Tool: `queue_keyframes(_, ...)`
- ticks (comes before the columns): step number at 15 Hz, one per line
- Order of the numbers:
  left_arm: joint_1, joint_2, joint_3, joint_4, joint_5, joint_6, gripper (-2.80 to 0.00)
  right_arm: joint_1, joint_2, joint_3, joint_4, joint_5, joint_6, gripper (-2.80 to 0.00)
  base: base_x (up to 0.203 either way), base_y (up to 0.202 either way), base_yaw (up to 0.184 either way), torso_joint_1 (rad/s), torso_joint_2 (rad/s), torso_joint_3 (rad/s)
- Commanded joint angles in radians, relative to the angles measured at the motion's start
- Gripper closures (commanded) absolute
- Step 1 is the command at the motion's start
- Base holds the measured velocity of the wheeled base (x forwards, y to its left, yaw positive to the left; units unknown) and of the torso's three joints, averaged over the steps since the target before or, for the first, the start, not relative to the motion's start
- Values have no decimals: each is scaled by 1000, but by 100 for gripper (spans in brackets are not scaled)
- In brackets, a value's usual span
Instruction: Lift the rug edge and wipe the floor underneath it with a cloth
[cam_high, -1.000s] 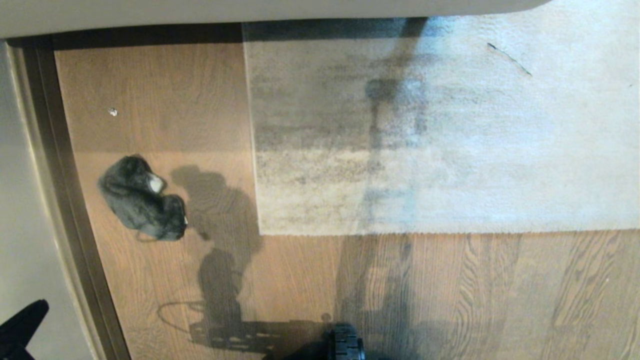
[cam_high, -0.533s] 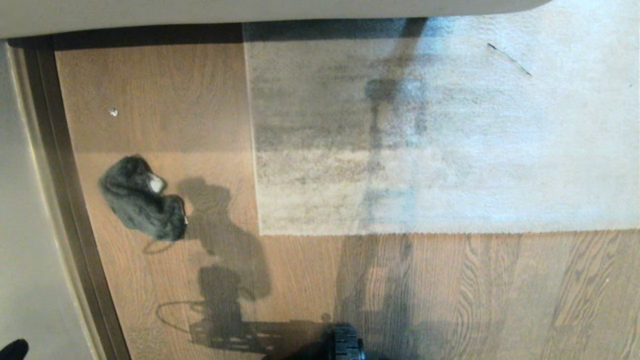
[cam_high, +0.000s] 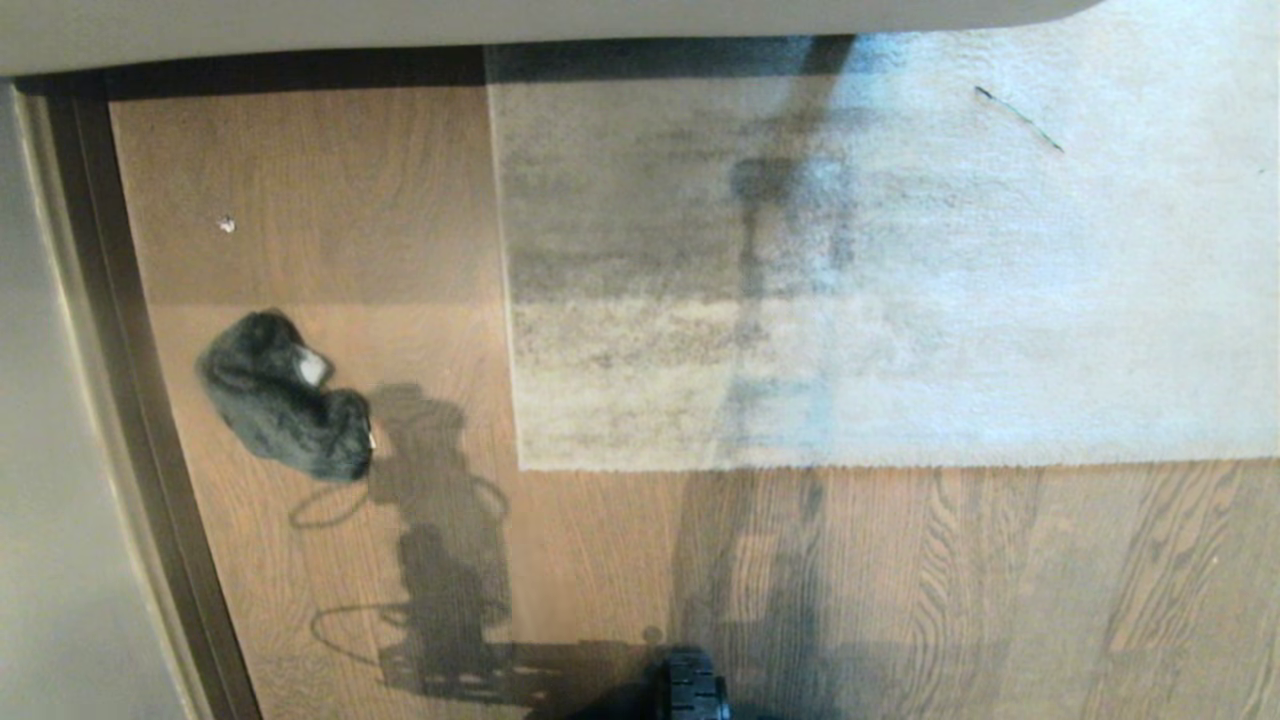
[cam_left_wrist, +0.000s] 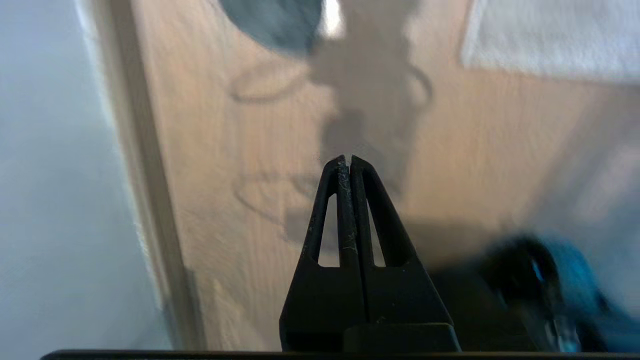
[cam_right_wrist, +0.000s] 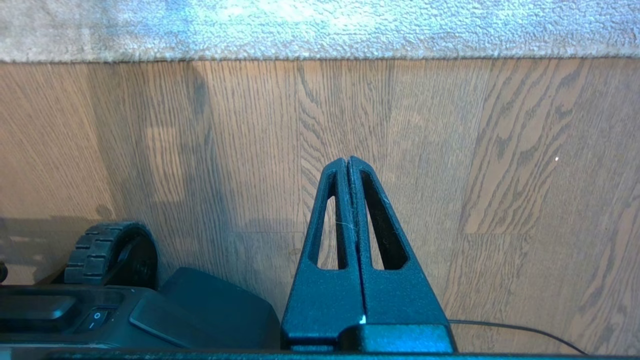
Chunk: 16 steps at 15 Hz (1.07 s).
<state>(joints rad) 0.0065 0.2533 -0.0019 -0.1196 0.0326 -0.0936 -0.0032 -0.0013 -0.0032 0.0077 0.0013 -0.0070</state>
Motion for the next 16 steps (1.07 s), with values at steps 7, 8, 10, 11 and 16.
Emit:
queue_keyframes(7,-14,-253,2,104,0,-1,0,0,1,0,0,0,1,0,0,0,0,0,0,0)
queue_keyframes(8,-14,-253,2,106,0,-3,0,0,1,0,0,0,-1,0,0,0,0,0,0,0)
queue_keyframes(10,-14,-253,2,106,0,-3,0,0,1,0,0,0,-1,0,0,0,0,0,0,0)
queue_keyframes(11,-14,-253,2,106,0,-3,0,0,1,0,0,0,0,0,0,0,0,0,0,0)
queue_keyframes(16,-14,-253,2,106,0,-3,0,0,1,0,0,2,-1,0,0,0,0,0,0,0)
